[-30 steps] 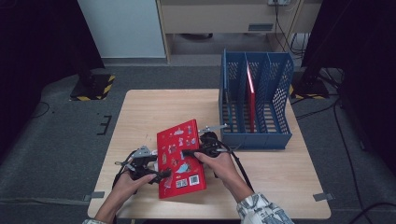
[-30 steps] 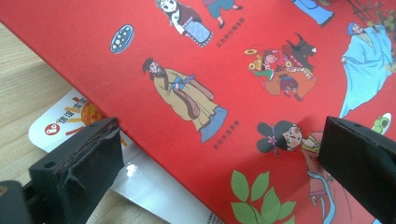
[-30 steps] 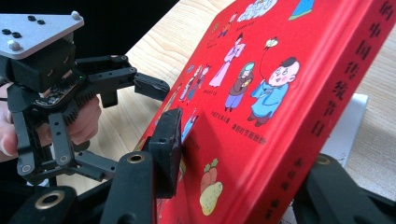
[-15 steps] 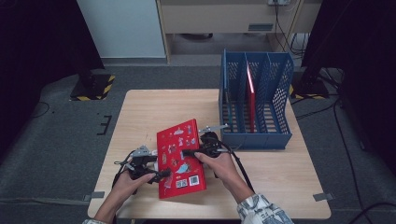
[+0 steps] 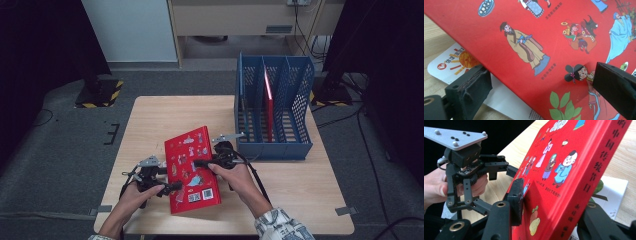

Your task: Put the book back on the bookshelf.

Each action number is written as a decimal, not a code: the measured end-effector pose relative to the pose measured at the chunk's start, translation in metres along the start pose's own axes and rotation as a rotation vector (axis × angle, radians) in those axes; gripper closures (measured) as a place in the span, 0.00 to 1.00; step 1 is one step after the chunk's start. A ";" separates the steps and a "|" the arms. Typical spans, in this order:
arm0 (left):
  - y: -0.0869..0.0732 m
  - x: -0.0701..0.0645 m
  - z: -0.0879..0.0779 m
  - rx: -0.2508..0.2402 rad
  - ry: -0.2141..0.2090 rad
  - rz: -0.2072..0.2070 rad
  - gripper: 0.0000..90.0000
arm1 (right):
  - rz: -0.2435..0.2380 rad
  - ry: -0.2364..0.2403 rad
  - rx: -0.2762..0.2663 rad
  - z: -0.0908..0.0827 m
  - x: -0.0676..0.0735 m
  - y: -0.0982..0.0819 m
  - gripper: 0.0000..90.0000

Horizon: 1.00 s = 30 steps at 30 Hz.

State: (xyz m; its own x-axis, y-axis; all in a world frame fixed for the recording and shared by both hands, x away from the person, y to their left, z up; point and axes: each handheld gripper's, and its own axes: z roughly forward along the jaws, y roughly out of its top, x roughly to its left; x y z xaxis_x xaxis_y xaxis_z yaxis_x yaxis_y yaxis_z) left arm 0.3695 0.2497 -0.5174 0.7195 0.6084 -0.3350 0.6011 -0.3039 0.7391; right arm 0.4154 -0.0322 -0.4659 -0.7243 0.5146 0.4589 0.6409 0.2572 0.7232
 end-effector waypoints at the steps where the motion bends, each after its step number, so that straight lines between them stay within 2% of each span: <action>1: 0.000 0.000 0.000 0.000 -0.002 0.000 0.01 | -0.004 0.003 0.002 0.000 0.001 0.001 0.67; 5: 0.001 -0.001 0.000 0.005 -0.005 0.006 0.01 | -0.031 0.002 0.029 0.001 0.003 0.003 0.64; 9: 0.002 -0.001 -0.001 0.004 -0.010 0.001 0.01 | -0.033 0.021 0.036 0.004 0.006 0.005 0.61; 17: 0.004 -0.005 -0.001 0.000 -0.002 0.025 0.02 | -0.031 0.035 0.063 0.009 0.008 0.007 0.57; 21: 0.007 -0.007 -0.003 -0.011 0.008 0.043 0.02 | -0.033 0.037 0.061 0.009 0.009 0.008 0.59; 30: 0.009 -0.008 -0.005 -0.042 0.024 0.057 0.07 | -0.054 0.034 0.040 0.006 0.010 0.010 0.63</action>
State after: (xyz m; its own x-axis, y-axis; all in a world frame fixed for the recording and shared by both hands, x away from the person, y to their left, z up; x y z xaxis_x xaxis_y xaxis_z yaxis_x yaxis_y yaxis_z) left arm 0.3670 0.2457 -0.5049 0.7433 0.6086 -0.2777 0.5439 -0.3081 0.7806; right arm 0.4158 -0.0198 -0.4574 -0.7659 0.4713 0.4373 0.6098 0.3171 0.7264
